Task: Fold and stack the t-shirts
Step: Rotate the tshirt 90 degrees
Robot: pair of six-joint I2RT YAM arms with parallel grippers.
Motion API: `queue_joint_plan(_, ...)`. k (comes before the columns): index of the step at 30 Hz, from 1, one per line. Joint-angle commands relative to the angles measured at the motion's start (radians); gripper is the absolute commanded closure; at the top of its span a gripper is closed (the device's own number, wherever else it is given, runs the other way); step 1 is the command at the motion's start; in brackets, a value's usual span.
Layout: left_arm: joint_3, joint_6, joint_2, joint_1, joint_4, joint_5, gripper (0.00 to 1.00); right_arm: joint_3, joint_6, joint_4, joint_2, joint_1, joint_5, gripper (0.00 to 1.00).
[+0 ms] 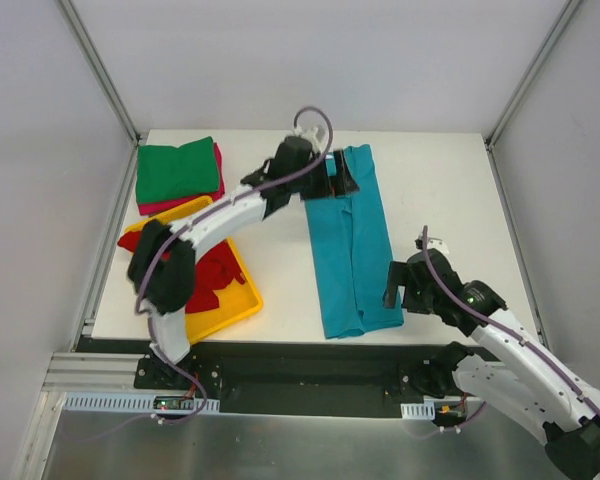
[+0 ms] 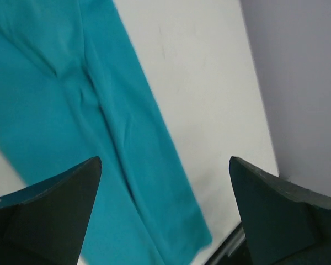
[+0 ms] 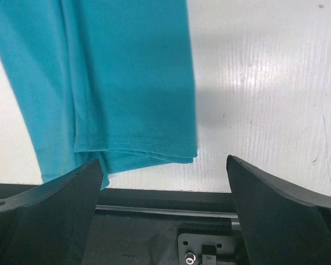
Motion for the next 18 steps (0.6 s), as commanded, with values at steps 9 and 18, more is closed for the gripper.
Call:
queue_joint_plan(9,-0.673,-0.146,-0.4,-0.401,-0.27,-0.204,0.19,-0.114,-0.044,0.162,0.149,-0.149,-0.169,0.15)
queue_joint_plan(18,-0.681,-0.216,-0.291,-0.502,-0.269,-0.194,0.3,-0.21,-0.035,0.211,0.126,-0.188,-0.204,0.26)
